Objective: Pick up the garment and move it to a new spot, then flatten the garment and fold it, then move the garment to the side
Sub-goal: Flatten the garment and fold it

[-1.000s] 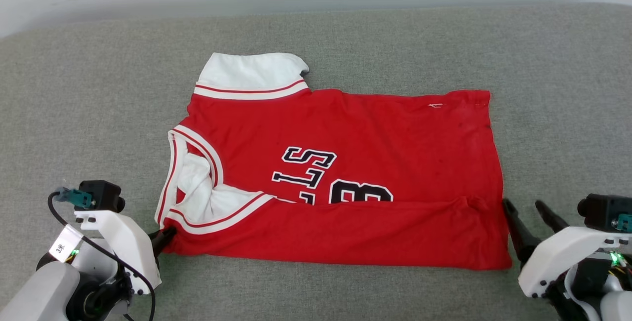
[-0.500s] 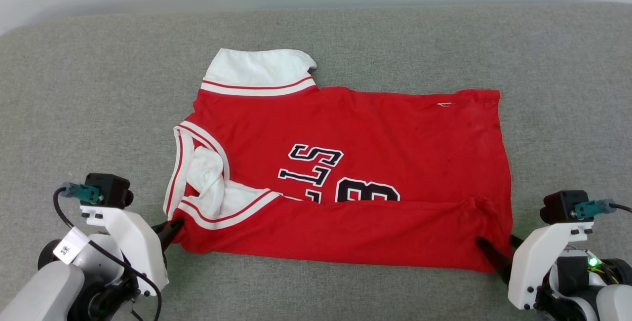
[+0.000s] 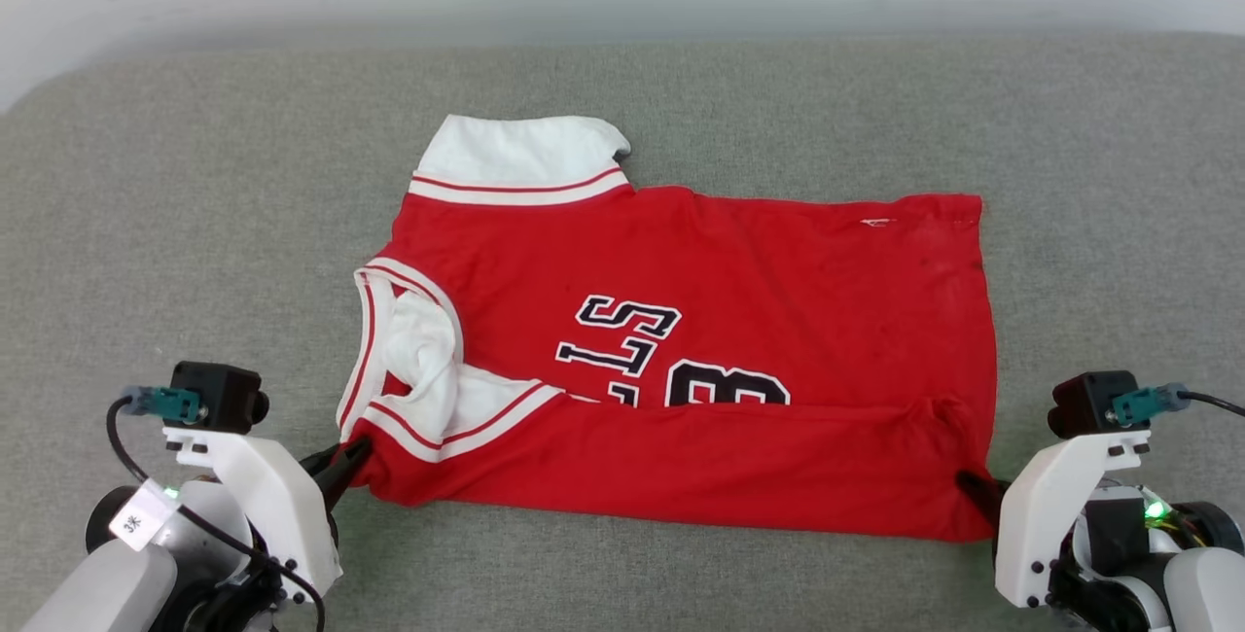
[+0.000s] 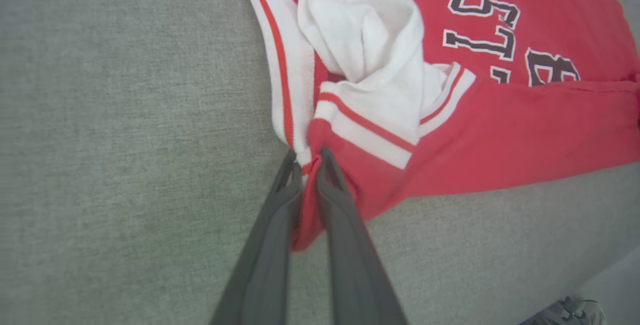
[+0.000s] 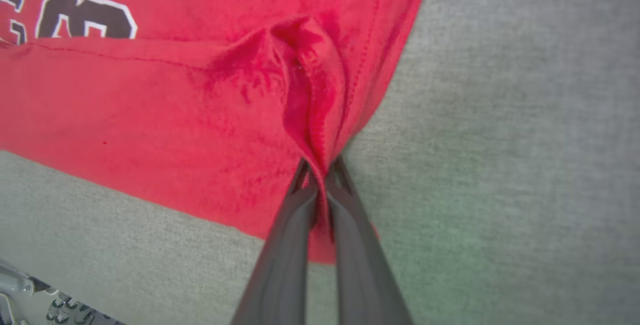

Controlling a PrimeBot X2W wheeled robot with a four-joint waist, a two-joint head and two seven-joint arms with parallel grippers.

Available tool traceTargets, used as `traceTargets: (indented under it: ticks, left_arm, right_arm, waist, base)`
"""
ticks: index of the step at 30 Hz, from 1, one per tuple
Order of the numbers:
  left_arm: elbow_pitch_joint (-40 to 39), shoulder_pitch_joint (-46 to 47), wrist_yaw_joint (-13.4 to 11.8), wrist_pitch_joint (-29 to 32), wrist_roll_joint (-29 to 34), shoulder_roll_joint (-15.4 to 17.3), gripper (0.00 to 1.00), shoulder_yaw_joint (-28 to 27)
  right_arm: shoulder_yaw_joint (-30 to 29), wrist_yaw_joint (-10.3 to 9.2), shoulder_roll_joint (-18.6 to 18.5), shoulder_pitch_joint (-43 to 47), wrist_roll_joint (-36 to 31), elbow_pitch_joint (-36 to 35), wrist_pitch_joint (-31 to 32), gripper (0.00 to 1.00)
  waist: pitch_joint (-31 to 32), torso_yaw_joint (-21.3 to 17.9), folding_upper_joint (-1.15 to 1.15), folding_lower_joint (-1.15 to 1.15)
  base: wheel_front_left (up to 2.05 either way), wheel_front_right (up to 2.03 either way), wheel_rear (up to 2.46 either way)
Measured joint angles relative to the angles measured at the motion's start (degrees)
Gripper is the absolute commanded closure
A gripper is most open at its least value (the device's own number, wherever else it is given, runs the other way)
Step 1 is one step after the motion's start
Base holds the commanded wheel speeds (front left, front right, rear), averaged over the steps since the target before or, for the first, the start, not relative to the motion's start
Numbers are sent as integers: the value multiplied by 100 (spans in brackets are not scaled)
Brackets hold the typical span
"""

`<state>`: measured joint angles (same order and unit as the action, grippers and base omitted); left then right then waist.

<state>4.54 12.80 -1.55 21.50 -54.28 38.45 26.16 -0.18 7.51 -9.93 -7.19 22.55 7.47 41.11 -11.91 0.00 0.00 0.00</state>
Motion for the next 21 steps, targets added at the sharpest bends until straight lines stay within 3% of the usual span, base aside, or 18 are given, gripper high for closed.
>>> traceTargets:
  ticks: [8,21]
  left_arm:
    - [-396,-459,-266,-101,-36,52,100,-53]
    - [-833,-1657,-883,-83,-278,310,100,-218]
  right_arm:
    - [201,0,-264,281,20,-619,122,100]
    - [124,0,-157,1301,101,-1236,391,100]
  waist:
    - [481,30,0,0]
    - [1085,210,0,-1]
  base:
    - [0,0,0]
    - [0,0,0]
